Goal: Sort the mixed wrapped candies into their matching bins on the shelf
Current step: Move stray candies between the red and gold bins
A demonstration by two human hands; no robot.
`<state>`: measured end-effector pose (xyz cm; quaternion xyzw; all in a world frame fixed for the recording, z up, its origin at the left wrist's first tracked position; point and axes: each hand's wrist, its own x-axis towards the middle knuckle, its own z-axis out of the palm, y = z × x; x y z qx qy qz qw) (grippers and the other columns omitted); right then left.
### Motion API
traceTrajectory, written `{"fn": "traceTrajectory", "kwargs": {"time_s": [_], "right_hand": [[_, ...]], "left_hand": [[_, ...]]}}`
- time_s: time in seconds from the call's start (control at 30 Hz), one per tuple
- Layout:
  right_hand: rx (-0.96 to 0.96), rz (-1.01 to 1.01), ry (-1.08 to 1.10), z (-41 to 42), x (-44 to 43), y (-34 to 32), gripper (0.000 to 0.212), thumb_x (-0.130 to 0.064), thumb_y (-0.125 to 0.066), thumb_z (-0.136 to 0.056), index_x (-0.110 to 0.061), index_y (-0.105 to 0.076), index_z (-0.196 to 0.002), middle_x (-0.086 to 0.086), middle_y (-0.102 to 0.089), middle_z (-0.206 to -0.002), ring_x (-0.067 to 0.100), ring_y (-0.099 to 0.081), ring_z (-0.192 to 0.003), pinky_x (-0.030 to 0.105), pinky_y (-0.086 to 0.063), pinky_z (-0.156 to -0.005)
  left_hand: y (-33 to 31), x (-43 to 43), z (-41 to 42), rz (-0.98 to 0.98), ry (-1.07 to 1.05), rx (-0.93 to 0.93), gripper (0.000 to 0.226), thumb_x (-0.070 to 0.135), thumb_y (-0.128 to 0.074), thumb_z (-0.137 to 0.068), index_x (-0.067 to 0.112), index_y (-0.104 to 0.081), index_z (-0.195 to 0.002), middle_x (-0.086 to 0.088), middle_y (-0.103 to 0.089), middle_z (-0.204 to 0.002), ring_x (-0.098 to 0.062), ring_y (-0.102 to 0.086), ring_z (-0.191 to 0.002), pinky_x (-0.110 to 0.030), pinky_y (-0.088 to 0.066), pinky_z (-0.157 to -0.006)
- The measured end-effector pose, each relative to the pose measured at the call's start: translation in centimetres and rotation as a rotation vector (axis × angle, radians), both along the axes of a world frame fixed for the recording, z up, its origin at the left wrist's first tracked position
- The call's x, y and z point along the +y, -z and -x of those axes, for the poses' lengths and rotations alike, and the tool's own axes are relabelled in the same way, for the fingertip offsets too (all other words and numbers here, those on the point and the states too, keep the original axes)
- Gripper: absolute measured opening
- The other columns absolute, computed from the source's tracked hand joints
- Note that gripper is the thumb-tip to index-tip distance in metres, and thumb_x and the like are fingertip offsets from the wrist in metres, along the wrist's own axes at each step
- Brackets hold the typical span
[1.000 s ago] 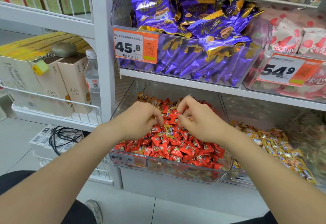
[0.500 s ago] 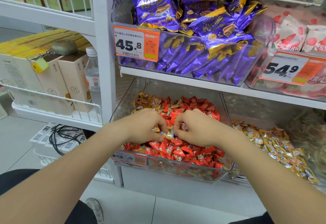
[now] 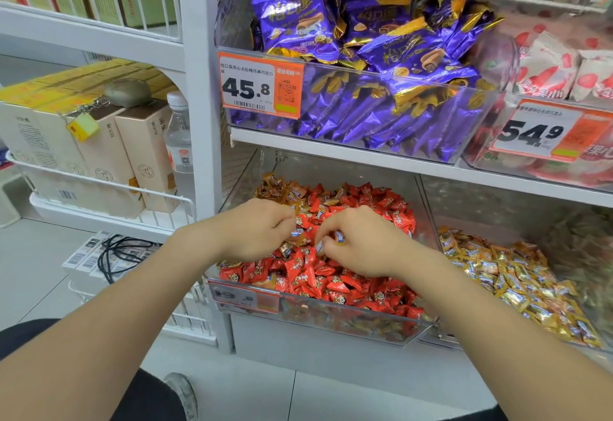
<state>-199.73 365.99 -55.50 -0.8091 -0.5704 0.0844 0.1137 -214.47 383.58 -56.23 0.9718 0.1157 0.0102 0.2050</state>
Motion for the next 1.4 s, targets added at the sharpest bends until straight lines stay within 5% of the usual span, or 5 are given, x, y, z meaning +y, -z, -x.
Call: {"fn": "traceTrajectory", "kwargs": {"time_s": [0.3, 0.57, 0.77, 1.03, 1.4], "right_hand": [[0.161, -0.096, 0.225, -0.2, -0.1, -1.5, 0.037, -0.022, -0.046, -0.096, 0.000, -0.063, -0.072, 0.008, -0.058, -0.054, 0.018, -0.049, -0.048, 0.028, -0.043, -0.051], [0.954, -0.306, 0.332, 0.3, 1.5, -1.1, 0.040, -0.034, -0.063, -0.104, -0.009, -0.061, -0.073, 0.007, -0.051, -0.067, 0.021, -0.049, -0.050, 0.026, -0.036, -0.042], [0.935, -0.445, 0.322, -0.2, 2.3, -0.9, 0.018, -0.013, -0.067, -0.104, 0.002, -0.072, -0.111, 0.021, -0.073, -0.086, 0.024, -0.072, -0.066, 0.032, -0.058, -0.052], [-0.187, -0.227, 0.247, -3.0, 4.6, 0.6, 0.025, -0.040, -0.058, -0.105, -0.035, -0.074, -0.123, -0.002, -0.077, -0.113, 0.028, -0.067, -0.111, 0.042, -0.057, -0.089], [-0.255, 0.083, 0.196, -6.6, 6.2, 0.7, 0.009, -0.032, -0.069, -0.094, -0.030, -0.075, -0.100, 0.005, -0.070, -0.104, 0.031, -0.068, -0.094, 0.034, -0.052, -0.077]], "left_hand": [[-0.5, 0.2, -0.1, 0.007, -0.064, -0.002, 0.060, 0.054, -0.039, -0.108, 0.016, -0.037, -0.062, -0.002, -0.037, -0.055, -0.015, -0.034, -0.046, -0.033, -0.034, -0.058], [0.7, 0.8, -1.3, -0.043, -0.232, -0.161, 0.041, 0.047, -0.054, -0.105, 0.014, -0.054, -0.082, -0.007, -0.064, -0.077, -0.025, -0.062, -0.070, -0.042, -0.051, -0.064], [2.8, 2.0, -3.4, -0.102, -0.296, -0.245, 0.012, 0.024, -0.050, -0.107, 0.016, -0.054, -0.114, -0.011, -0.065, -0.093, -0.034, -0.065, -0.079, -0.043, -0.052, -0.067], [3.3, 3.2, -6.4, -0.138, -0.220, 0.036, 0.030, 0.034, -0.051, -0.107, 0.019, -0.062, -0.131, -0.016, -0.059, -0.120, -0.041, -0.063, -0.109, -0.048, -0.054, -0.091], [3.0, 3.6, -8.2, -0.179, -0.152, 0.126, 0.030, 0.029, -0.063, -0.104, 0.012, -0.061, -0.129, -0.014, -0.066, -0.123, -0.034, -0.064, -0.112, -0.045, -0.054, -0.096]]}}
